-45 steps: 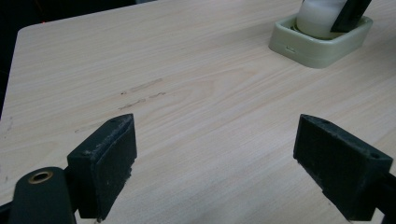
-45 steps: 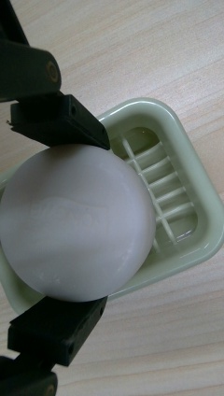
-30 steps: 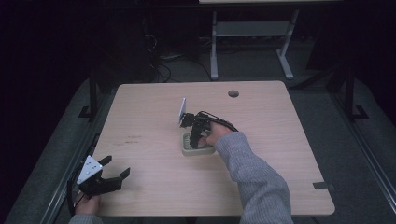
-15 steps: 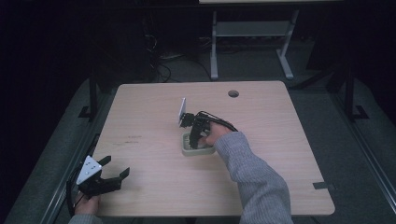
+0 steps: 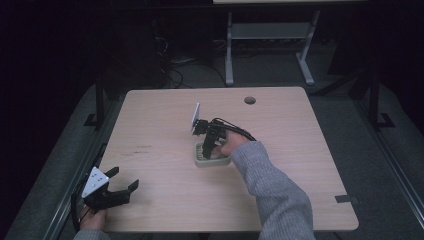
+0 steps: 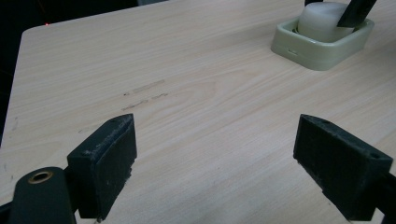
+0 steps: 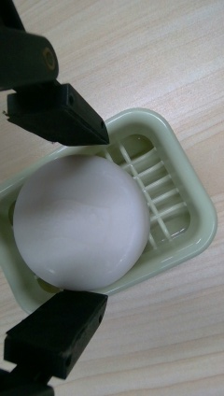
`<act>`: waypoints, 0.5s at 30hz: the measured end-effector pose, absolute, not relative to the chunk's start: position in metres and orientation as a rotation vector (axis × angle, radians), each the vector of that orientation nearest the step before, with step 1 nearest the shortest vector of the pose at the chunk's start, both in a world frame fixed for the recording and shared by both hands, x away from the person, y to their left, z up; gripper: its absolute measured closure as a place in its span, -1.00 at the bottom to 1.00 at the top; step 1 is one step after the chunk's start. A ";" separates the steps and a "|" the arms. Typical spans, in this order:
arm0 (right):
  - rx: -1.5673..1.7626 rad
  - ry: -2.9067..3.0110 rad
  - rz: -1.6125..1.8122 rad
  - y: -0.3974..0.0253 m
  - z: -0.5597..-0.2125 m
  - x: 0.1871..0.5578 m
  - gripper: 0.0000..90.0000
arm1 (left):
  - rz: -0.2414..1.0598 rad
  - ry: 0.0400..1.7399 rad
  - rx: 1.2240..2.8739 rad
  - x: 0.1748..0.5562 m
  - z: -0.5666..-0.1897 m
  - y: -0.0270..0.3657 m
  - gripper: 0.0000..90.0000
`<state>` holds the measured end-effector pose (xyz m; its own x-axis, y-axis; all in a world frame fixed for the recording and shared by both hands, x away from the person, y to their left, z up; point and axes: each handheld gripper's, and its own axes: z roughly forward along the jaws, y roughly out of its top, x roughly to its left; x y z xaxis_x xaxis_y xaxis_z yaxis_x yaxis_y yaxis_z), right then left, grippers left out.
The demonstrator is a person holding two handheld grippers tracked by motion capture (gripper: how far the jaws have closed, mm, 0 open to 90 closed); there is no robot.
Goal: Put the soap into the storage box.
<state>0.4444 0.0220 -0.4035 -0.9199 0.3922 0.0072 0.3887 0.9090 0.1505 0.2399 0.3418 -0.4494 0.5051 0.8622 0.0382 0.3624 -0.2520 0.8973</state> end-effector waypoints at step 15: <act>0.659 3.037 0.329 0.009 -0.389 0.441 -0.60 | 0.683 1.024 1.831 0.240 -0.450 0.342 -0.71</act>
